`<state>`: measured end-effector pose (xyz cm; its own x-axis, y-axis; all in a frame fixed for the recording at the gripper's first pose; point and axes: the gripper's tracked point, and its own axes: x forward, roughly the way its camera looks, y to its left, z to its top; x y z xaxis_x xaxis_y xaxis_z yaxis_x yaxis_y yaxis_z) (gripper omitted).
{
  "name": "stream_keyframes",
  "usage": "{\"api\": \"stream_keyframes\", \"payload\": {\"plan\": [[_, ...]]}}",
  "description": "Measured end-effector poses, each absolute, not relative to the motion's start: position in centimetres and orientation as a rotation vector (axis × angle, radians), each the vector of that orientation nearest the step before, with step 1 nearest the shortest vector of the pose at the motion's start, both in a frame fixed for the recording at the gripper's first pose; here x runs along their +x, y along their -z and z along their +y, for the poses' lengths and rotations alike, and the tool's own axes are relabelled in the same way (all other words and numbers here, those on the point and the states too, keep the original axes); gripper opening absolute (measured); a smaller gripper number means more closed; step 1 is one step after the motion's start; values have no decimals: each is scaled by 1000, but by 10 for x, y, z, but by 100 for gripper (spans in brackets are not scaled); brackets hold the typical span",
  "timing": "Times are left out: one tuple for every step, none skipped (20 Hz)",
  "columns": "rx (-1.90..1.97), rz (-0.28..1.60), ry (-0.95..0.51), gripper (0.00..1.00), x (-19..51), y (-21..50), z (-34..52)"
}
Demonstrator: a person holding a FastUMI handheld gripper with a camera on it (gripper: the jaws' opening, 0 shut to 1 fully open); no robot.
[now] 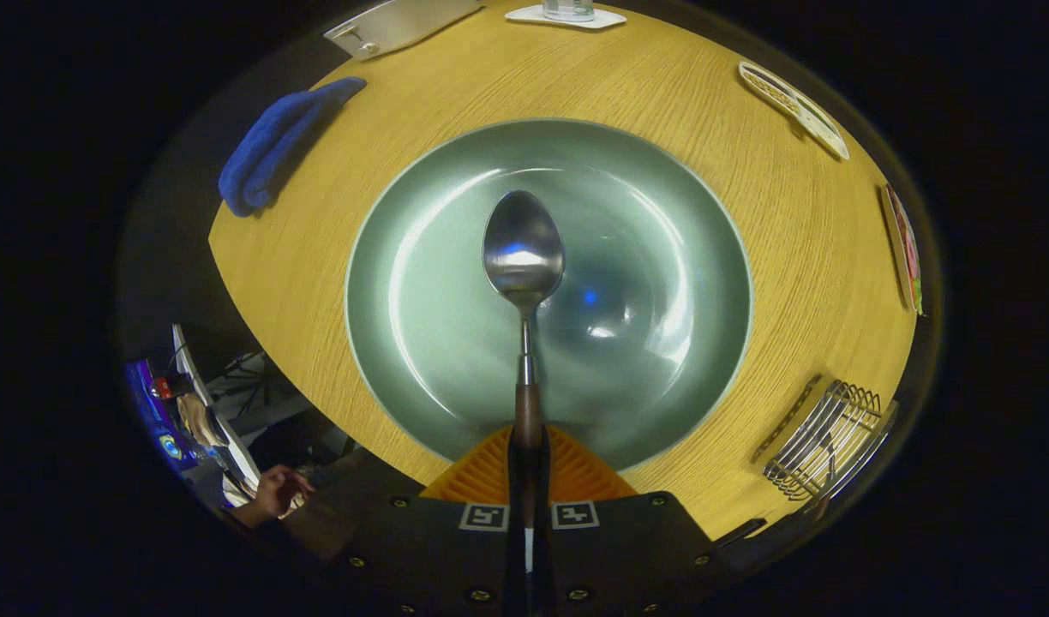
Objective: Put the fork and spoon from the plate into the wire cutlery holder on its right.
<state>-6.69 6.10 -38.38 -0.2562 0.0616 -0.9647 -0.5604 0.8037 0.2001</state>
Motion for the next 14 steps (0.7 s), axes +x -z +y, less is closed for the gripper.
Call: {"api": "stream_keyframes", "payload": {"plan": [[-393, 1742, -632, 4, -68, 383, 59], [-399, 1737, -641, 4, -66, 380, 58], [-407, 1733, -650, 4, -64, 375, 57], [-422, 1735, -659, 4, -63, 369, 54], [-440, 1739, -672, 4, -62, 361, 48], [-470, 1741, -689, 4, -61, 354, 41], [-494, 1728, -700, 4, -55, 347, 36], [-521, 1723, -701, 4, -52, 341, 29], [-533, 1719, -702, 4, -49, 335, 22], [-530, 1720, -705, 4, -46, 330, 18], [-513, 1728, -702, 4, -45, 326, 15], [-497, 1732, -696, 4, -43, 323, 12], [-488, 1727, -691, 4, -40, 321, 8], [-504, 1723, -689, 4, -37, 314, 2]]}}
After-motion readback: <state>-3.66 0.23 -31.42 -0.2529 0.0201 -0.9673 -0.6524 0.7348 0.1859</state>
